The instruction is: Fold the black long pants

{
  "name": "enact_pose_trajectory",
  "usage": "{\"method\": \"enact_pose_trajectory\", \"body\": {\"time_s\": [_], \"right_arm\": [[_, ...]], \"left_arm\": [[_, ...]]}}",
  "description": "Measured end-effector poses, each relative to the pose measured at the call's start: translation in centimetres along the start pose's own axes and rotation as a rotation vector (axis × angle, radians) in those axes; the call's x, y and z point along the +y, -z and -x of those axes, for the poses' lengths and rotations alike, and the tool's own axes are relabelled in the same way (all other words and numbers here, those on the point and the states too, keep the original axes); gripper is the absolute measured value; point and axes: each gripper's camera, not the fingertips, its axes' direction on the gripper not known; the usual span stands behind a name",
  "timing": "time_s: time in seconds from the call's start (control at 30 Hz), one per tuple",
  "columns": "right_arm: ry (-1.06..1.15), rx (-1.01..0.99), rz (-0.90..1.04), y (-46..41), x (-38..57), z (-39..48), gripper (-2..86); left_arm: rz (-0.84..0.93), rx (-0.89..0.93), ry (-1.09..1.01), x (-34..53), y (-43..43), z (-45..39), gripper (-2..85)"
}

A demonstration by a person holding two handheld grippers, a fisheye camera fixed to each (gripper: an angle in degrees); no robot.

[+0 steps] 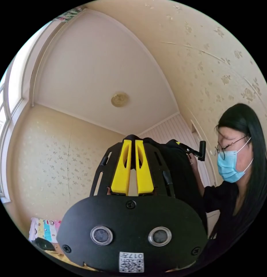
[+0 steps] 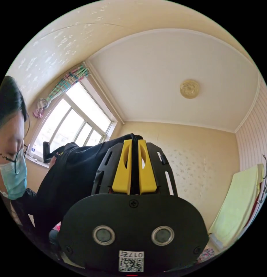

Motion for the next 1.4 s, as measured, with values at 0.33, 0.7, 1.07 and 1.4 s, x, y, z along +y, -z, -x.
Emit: {"method": "enact_pose_trajectory", "body": {"time_s": [0.33,0.7,1.07,1.4], "right_arm": [[-0.212,0.256,0.402,-34.8,17.2,-12.8,4.6],[-0.32,0.223,1.258,-50.0,63.5,-16.3,7.6],[-0.41,0.197,1.453,-25.6,84.4,-1.9,6.3],[-0.254,0.106,1.661,-19.8,83.0,-0.6,3.3]], "left_arm": [[0.577,-0.332,0.175,15.4,-31.3,21.5,0.6],[1.211,-0.201,0.479,55.5,-37.4,29.9,6.7],[1.436,-0.199,0.733,75.8,-18.1,15.0,10.4],[1.362,-0.434,0.76,72.6,-11.2,9.3,1.0]]}}
